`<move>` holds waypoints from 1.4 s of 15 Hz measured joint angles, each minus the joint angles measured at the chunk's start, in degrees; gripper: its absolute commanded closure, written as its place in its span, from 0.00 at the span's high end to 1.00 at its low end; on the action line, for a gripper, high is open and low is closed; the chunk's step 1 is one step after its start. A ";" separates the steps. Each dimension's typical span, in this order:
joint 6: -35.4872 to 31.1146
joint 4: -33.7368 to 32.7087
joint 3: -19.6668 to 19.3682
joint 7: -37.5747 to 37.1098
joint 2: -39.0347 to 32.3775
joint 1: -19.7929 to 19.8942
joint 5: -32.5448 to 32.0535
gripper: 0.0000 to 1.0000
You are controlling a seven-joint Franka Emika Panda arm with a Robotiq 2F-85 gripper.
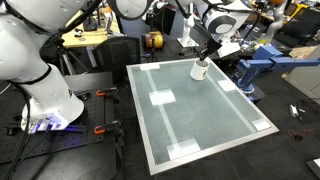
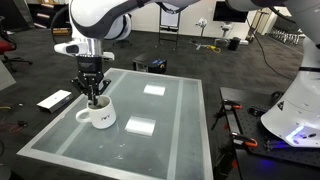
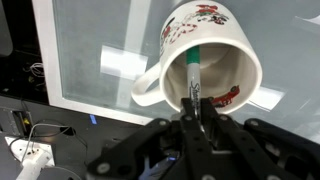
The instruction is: Take the marker out of the cup and put it on the table
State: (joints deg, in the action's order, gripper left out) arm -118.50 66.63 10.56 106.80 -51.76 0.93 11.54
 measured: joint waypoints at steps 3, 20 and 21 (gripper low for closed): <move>-0.02 0.52 0.33 0.00 2.46 0.14 0.01 0.03; -10.85 33.04 -1.69 -11.14 28.72 3.09 1.16 0.03; -11.02 35.42 -2.05 -12.59 29.91 3.17 1.17 0.03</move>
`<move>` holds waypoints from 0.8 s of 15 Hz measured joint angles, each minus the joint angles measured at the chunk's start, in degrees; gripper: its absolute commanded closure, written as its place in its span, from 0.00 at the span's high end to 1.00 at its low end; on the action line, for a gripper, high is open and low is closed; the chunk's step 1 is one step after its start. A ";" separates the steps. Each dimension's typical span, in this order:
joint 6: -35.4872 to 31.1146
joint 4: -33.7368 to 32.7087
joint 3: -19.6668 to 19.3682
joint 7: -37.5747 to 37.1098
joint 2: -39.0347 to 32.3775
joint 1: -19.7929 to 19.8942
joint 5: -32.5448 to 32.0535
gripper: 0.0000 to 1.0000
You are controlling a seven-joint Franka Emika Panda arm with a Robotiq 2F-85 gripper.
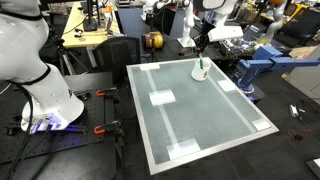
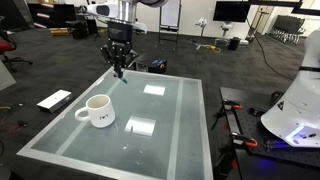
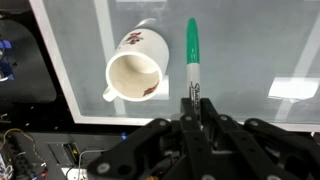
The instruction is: Take the marker out of the cup and put it on the table
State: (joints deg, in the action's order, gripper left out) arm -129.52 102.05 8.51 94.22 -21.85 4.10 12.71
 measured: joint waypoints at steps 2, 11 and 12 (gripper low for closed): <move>-0.52 4.27 -0.76 -3.28 1.83 0.00 0.01 0.03; -0.63 13.61 -3.73 -19.88 2.33 -0.07 -0.76 0.03; -0.47 13.80 -4.00 -21.38 1.73 -0.06 -0.77 0.03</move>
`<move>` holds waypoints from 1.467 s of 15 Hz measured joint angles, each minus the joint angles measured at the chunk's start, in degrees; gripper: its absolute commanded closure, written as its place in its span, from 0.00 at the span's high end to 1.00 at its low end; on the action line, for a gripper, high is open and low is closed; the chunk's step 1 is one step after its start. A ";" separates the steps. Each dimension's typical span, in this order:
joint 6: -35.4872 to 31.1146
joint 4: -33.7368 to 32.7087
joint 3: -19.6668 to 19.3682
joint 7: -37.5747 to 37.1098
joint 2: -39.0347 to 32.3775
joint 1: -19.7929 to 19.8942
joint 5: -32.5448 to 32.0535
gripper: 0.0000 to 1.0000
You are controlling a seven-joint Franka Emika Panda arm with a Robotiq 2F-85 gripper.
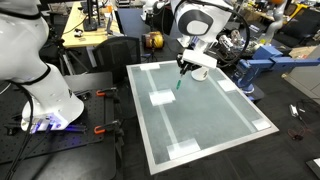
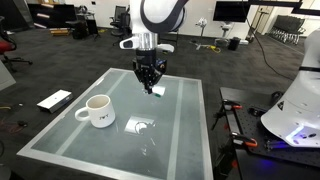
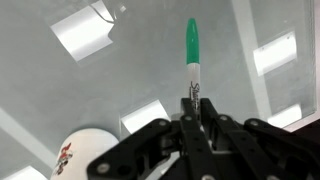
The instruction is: Take the marker out of the cup and put it on the table
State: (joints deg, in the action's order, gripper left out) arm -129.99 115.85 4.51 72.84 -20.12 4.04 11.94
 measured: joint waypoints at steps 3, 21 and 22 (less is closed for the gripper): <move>0.92 0.02 -0.32 -2.69 -2.48 0.35 0.03 0.03; 6.96 -5.12 -1.64 -24.54 -11.08 1.73 0.00 0.81; 6.99 -5.37 -1.62 -25.02 -11.07 1.72 -0.04 0.90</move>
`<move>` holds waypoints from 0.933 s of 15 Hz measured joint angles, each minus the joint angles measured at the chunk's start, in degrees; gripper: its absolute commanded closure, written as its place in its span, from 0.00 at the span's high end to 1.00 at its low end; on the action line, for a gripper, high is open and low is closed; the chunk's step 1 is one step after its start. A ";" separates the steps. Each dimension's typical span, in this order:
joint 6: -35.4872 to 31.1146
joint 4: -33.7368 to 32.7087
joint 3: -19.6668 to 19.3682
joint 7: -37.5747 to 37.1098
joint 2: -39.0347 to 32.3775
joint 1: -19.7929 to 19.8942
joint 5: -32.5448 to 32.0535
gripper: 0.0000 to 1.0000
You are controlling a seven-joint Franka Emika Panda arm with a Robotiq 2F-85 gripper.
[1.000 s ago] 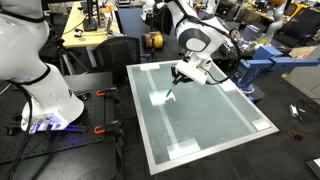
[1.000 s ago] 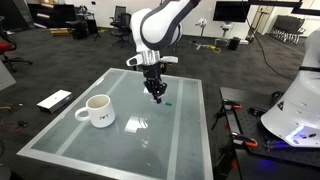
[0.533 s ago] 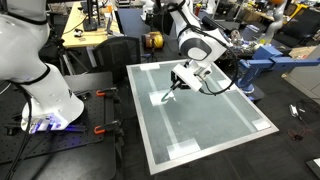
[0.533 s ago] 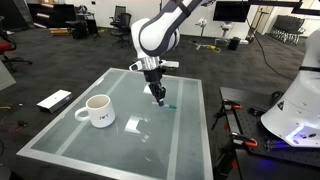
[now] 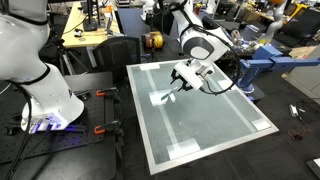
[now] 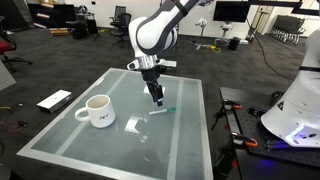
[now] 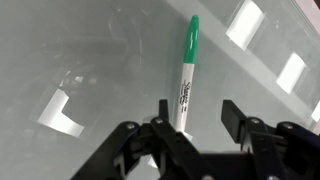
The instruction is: Take the marker out of the cup and put it on the table
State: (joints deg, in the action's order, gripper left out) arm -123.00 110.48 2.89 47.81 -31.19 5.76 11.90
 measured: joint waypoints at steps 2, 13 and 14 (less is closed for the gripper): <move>0.00 -0.26 0.05 -0.96 0.30 -0.04 -0.13 1.00; -2.90 5.02 0.11 -10.36 12.90 -2.64 -8.70 1.00; -3.14 5.74 0.11 -11.61 14.17 -2.91 -9.72 1.00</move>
State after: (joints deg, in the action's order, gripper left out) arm -126.14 116.22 3.00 36.20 -17.02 2.85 2.18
